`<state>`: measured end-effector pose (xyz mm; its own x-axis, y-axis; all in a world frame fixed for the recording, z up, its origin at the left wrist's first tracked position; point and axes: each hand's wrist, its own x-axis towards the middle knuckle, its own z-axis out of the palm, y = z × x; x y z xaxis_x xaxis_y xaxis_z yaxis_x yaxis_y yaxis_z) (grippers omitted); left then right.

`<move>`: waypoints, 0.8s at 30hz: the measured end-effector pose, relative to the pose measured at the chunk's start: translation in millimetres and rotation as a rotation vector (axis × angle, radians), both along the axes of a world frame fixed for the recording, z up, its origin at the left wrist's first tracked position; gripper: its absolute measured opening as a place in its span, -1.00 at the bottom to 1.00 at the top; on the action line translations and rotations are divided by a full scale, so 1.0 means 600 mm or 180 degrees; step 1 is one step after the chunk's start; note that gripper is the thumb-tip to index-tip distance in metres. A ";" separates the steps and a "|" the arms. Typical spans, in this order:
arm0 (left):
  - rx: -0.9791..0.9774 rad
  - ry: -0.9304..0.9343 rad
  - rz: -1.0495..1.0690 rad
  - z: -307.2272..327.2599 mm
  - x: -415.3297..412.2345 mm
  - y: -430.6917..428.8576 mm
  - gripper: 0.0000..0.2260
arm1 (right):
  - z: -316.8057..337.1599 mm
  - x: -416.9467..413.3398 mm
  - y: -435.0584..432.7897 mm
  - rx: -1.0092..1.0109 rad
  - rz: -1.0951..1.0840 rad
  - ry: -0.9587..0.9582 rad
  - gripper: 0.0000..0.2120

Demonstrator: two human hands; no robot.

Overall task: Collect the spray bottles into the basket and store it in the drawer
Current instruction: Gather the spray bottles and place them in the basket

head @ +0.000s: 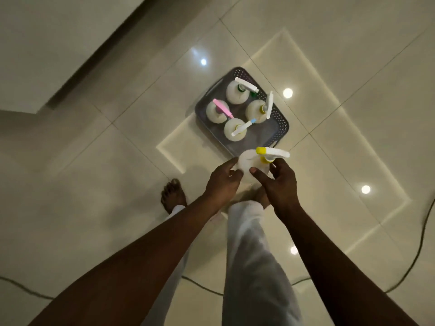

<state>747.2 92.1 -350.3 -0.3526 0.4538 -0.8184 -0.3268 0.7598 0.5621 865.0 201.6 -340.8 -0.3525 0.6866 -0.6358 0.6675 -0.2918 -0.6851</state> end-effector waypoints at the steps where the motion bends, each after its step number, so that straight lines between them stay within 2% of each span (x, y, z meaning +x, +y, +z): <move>1: 0.0012 -0.0134 0.0176 -0.008 0.003 0.019 -0.63 | -0.010 0.002 0.020 0.0075 0.0119 -0.0034 -0.57; 6: 0.0026 -0.1306 0.2034 -0.054 0.026 0.103 -0.79 | -0.074 0.004 0.106 0.0252 0.0728 0.0293 -0.31; 8: 0.0123 -0.1591 0.2581 -0.081 0.038 0.137 -0.81 | -0.107 0.003 0.139 0.0317 0.0971 0.0341 -0.23; 11: 0.0142 -0.1824 0.3191 -0.123 0.055 0.176 -0.82 | -0.156 0.004 0.184 0.0300 0.1246 0.0298 -0.38; 14: 0.0155 -0.1899 0.3389 -0.166 0.074 0.212 -0.81 | -0.202 0.011 0.227 0.0204 0.1489 0.0266 -0.50; 18: 0.0177 -0.1412 0.3348 -0.218 0.097 0.259 -0.65 | -0.251 0.016 0.285 0.0314 0.1852 0.0130 -0.49; 24: 0.0177 -0.1267 0.3223 -0.268 0.102 0.309 -0.62 | -0.303 0.016 0.339 0.0458 0.2170 0.0133 -0.51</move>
